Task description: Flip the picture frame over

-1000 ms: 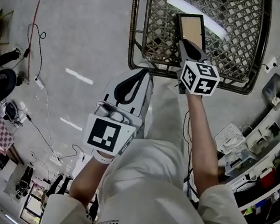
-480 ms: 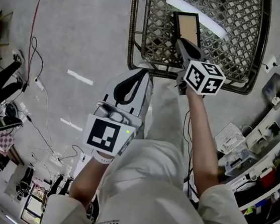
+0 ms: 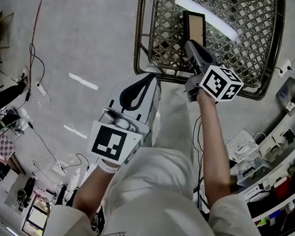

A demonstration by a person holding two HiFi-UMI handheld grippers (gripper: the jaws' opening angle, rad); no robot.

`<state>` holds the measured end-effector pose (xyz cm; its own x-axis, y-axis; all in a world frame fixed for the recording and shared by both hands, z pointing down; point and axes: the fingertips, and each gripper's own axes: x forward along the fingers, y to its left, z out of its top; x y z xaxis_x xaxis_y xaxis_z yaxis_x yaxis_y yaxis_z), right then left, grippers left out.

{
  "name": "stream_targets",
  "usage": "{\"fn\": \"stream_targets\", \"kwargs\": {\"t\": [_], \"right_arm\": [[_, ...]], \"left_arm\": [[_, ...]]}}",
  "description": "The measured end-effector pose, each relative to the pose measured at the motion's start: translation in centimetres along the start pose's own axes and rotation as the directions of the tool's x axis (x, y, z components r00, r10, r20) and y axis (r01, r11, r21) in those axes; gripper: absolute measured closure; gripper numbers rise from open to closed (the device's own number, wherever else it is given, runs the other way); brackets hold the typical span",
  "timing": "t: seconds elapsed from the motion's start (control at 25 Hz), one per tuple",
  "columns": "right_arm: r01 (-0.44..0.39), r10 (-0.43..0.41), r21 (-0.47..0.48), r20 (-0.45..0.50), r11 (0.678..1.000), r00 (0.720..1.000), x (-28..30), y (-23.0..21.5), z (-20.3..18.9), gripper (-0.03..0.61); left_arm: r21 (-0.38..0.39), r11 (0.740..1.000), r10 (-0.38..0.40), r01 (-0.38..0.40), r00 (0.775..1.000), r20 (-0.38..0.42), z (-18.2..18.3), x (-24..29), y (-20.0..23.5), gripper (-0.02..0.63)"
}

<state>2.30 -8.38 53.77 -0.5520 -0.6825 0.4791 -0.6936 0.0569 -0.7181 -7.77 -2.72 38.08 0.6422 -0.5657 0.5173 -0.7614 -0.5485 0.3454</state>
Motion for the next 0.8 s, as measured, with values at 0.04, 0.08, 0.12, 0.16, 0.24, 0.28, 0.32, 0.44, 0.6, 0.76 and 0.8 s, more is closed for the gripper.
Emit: {"fn": "stream_targets", "kwargs": {"t": [0.04,0.08,0.12,0.16,0.24,0.28,0.32,0.44,0.6,0.76,0.8], "right_arm": [[-0.017,0.017,0.019,0.009,1.0,1.0,0.0,0.2,0.2,0.525],[-0.034,0.033,0.038,0.02,0.999,0.999,0.0,0.3,0.3,0.525],[-0.049,0.047,0.058,0.03,0.997,0.998,0.0,0.4,0.5,0.525],[-0.063,0.06,0.077,0.039,0.995,0.997,-0.1,0.5,0.6,0.525],[-0.089,0.083,0.113,0.056,0.99,0.995,-0.3,0.5,0.9,0.525],[-0.104,0.097,0.131,0.063,0.986,0.993,-0.4,0.5,0.9,0.525],[-0.122,0.113,0.147,0.066,0.982,0.991,-0.4,0.5,0.9,0.525],[-0.172,0.162,0.18,0.068,0.968,0.984,-0.4,0.9,0.5,0.525],[-0.251,0.234,0.244,0.094,0.937,0.968,-0.4,1.6,0.2,0.525],[-0.297,0.273,0.297,0.121,0.907,0.954,-0.2,1.7,0.2,0.525],[-0.308,0.281,0.309,0.127,0.9,0.951,-0.2,1.8,0.3,0.525]], "left_arm": [[0.01,1.0,-0.001,0.001,1.0,0.001,0.0,0.0,0.1,0.589],[0.016,1.0,-0.002,0.002,1.0,0.003,0.0,0.0,0.1,0.589],[0.019,1.0,-0.003,0.003,1.0,0.004,0.0,0.0,0.1,0.589],[0.02,1.0,-0.003,0.003,1.0,0.004,0.0,0.0,0.1,0.589],[0.019,1.0,-0.004,0.004,1.0,0.001,0.0,0.1,-0.1,0.589],[0.019,1.0,-0.004,0.004,1.0,0.0,0.0,0.2,-0.2,0.589],[0.018,1.0,-0.003,0.003,1.0,-0.001,-0.1,0.2,-0.2,0.589],[0.006,1.0,-0.003,0.003,1.0,-0.002,-0.1,0.2,-0.5,0.589],[0.02,1.0,-0.003,0.003,1.0,-0.002,-0.2,0.3,-0.6,0.589],[0.018,1.0,-0.001,0.001,1.0,-0.001,-0.1,0.5,-0.4,0.589],[0.018,1.0,0.0,0.0,1.0,-0.002,-0.1,0.6,-0.3,0.589]]}}
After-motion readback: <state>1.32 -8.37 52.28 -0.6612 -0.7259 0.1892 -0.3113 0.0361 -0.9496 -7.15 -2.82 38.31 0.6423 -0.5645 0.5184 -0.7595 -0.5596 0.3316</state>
